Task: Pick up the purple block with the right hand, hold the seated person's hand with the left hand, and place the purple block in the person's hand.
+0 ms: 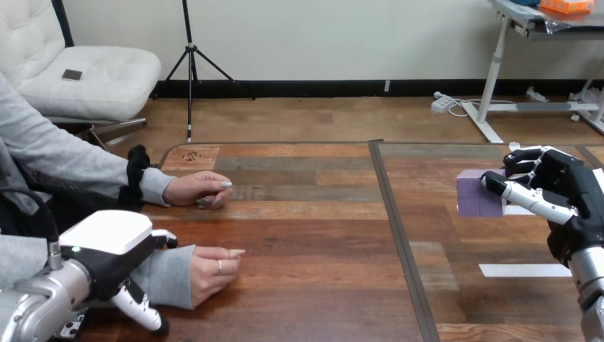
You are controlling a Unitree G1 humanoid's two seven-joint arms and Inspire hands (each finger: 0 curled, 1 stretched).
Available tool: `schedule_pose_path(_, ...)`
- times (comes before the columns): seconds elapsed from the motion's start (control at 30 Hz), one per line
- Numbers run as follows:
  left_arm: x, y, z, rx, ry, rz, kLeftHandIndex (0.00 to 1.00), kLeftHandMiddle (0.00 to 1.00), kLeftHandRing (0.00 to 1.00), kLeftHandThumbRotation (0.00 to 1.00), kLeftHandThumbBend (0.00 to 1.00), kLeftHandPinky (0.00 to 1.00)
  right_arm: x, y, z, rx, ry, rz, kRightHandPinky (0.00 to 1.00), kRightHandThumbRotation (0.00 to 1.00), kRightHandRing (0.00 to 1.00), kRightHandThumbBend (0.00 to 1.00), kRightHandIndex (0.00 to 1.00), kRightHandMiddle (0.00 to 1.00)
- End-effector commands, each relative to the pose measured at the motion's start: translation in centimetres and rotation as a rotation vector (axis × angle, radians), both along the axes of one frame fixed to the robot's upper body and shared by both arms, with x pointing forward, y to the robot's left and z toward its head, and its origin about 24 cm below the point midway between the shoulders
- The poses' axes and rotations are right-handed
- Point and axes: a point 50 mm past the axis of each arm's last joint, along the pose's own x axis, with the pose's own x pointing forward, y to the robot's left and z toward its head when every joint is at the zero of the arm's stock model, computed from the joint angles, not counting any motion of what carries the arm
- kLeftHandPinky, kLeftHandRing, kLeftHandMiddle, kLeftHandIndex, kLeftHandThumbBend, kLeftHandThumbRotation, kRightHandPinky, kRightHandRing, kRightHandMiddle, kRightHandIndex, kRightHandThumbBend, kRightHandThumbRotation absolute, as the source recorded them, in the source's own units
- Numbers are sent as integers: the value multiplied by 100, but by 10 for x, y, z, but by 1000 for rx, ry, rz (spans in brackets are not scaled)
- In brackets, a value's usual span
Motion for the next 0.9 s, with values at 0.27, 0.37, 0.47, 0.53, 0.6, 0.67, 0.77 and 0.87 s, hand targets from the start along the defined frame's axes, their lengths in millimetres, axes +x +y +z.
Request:
schedule_pose_path(0.27,17,-2,7,22,-51,-56,80,82,82,31,100,82,13,1,25,-2,-113,-5,31,0,35,87,43,41)
schedule_pose_path(0.37,19,-4,6,36,-59,-69,79,81,81,28,100,81,14,1,25,8,-114,-4,31,0,35,87,43,41)
schedule_pose_path(0.47,21,-5,5,39,-63,-77,77,79,79,25,100,78,14,1,25,1,-115,-7,31,0,35,87,43,41)
schedule_pose_path(0.53,22,-5,4,36,-69,-78,76,77,77,21,99,75,14,1,25,0,-116,-8,31,0,35,87,43,41)
schedule_pose_path(0.6,23,-6,3,36,-75,-84,75,76,76,19,99,74,14,1,25,3,-116,-8,31,0,35,87,43,41)
schedule_pose_path(0.67,23,-6,3,37,-79,-90,74,75,75,16,98,72,14,1,25,5,-116,-7,31,0,35,87,43,41)
schedule_pose_path(0.77,24,-7,1,38,-84,-91,72,74,73,13,98,69,14,1,25,7,-118,-8,31,0,35,87,43,41)
schedule_pose_path(0.87,26,-9,0,57,-91,-98,70,71,69,9,99,64,14,1,25,10,-118,-10,31,0,35,87,43,40)
